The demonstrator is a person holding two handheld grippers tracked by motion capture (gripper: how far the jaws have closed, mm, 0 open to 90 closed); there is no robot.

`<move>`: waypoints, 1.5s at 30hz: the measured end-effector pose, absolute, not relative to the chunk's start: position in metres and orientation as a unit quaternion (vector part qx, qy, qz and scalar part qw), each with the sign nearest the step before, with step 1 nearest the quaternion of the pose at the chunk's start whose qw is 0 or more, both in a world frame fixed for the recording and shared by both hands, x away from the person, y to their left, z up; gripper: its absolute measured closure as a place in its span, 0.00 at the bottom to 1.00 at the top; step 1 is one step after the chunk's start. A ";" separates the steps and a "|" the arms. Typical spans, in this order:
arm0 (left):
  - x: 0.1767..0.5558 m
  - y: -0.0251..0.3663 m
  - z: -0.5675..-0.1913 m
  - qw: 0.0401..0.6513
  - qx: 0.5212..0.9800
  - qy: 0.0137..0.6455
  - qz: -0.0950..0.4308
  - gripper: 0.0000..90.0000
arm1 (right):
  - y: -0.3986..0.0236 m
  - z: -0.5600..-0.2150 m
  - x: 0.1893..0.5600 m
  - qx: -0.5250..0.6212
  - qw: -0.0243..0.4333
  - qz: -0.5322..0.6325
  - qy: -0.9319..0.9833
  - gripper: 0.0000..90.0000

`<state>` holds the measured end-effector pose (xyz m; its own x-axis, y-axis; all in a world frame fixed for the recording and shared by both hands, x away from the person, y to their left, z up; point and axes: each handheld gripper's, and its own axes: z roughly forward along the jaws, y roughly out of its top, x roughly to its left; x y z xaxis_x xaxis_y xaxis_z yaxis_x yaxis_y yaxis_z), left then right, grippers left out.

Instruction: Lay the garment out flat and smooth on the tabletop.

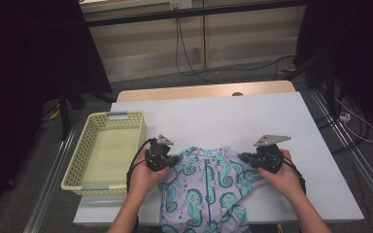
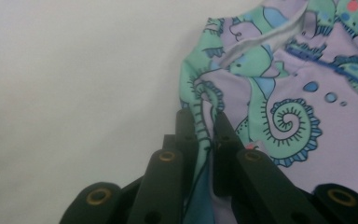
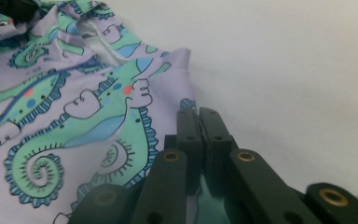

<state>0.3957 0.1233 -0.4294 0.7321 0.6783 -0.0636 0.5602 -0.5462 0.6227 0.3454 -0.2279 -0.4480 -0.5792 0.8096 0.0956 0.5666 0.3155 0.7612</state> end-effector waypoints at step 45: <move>0.446 0.112 -0.361 0.396 0.841 0.336 0.151 0.95 | -0.259 -0.372 0.381 0.447 0.262 0.433 0.738 0.99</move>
<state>0.4459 0.1121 -0.3607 0.7282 0.6853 -0.0131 0.4463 -0.4597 0.7678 0.3808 -0.2590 -0.3721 -0.4635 0.8861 0.0010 0.4329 0.2254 0.8728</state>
